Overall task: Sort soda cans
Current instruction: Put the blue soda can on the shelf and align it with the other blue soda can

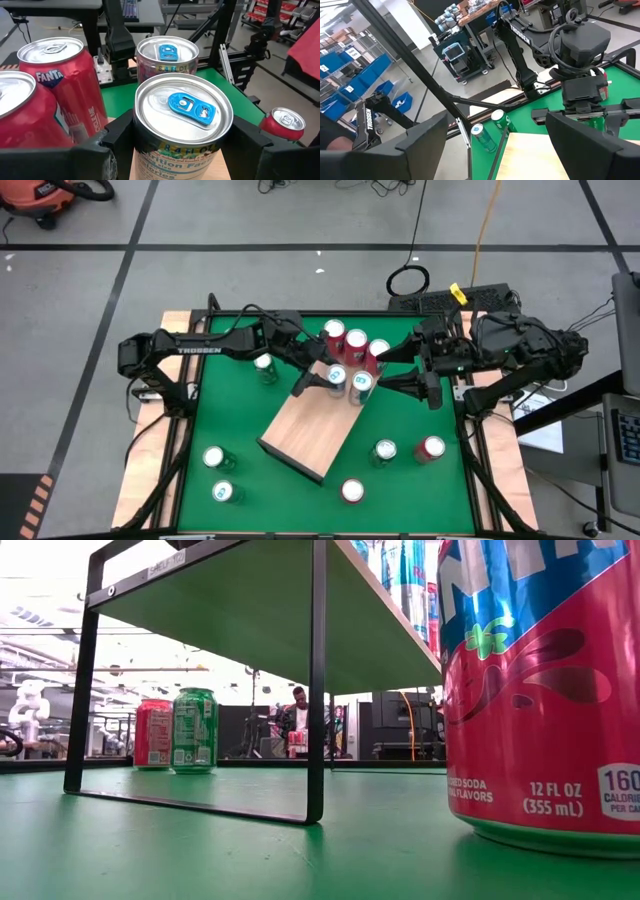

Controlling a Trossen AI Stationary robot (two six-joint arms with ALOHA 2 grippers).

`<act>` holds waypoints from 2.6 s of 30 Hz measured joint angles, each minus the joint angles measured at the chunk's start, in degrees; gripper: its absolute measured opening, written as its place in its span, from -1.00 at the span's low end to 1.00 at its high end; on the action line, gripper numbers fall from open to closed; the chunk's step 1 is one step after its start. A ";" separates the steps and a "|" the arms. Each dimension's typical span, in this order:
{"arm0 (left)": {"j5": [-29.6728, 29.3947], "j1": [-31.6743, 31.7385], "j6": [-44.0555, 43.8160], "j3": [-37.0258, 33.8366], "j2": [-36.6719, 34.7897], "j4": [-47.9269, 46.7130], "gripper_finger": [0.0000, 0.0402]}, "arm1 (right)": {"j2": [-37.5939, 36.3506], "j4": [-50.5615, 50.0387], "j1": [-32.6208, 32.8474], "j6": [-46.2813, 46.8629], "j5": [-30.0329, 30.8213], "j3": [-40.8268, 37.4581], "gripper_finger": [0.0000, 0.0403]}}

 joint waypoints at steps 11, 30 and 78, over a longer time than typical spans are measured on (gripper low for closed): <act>-0.74 -0.13 0.26 -0.02 0.00 1.03 0.13 | 0.00 0.00 0.00 -0.31 0.00 0.00 0.62; -4.23 -1.64 0.18 -0.02 0.37 1.81 0.38 | 0.00 -0.04 0.00 -0.39 1.41 0.00 0.62; -8.86 -2.03 1.54 -0.02 -1.10 -0.22 0.47 | 0.00 -0.04 0.00 -0.51 1.51 0.00 0.62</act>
